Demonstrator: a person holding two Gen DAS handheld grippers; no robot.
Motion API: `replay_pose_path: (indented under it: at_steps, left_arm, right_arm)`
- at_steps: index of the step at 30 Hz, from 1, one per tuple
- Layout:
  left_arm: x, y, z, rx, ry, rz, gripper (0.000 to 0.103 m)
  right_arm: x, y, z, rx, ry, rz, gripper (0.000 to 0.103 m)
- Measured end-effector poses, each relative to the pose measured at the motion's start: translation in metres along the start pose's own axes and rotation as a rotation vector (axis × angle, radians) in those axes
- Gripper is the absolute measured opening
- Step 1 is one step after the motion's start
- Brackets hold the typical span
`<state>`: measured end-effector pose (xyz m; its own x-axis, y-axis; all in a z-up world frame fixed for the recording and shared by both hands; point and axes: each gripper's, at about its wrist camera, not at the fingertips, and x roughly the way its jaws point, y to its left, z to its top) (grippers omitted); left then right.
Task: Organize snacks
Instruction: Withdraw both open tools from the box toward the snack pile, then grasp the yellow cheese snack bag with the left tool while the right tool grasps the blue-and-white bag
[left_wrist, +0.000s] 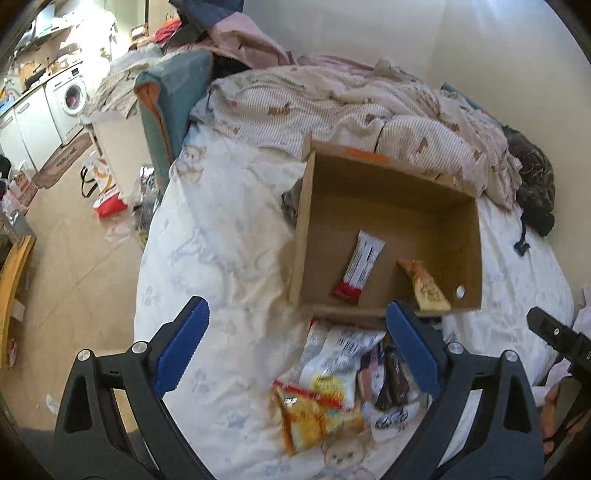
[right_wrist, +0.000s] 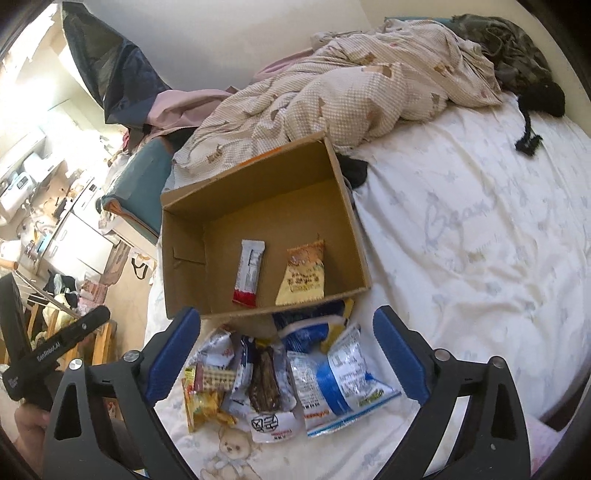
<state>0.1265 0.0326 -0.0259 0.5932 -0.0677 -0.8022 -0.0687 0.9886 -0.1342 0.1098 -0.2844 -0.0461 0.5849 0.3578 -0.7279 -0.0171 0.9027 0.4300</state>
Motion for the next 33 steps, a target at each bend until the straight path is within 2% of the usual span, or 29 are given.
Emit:
replay_pose_path:
  at_steps: [11,18,23,26,28,31,33]
  left_arm:
    - [0.008,0.014,-0.029,-0.055,0.094,0.029,0.095]
    - [0.031,0.028,-0.039,-0.115,0.191,0.059,0.095]
    - [0.065,0.035,-0.057,-0.162,0.332,0.054,0.095]
    - [0.088,0.027,-0.074,-0.137,0.435,0.056,0.095]
    - [0.097,0.018,-0.085,-0.135,0.486,0.012,0.095]
    - [0.101,0.001,-0.089,-0.13,0.489,-0.068,0.095]
    - [0.108,-0.01,-0.093,-0.113,0.516,-0.077,0.095]
  right_arm:
    - [0.006,-0.01,-0.012,-0.001,0.056,-0.043,0.098]
    - [0.024,-0.031,-0.013,0.111,0.131,-0.074,0.098]
    - [0.038,-0.033,-0.013,0.157,0.175,-0.06,0.098]
    - [0.046,-0.03,-0.013,0.148,0.201,-0.067,0.098]
    - [0.05,-0.028,-0.013,0.141,0.21,-0.065,0.098]
    - [0.052,-0.026,-0.012,0.13,0.215,-0.06,0.098]
    - [0.053,-0.026,-0.012,0.129,0.217,-0.057,0.098]
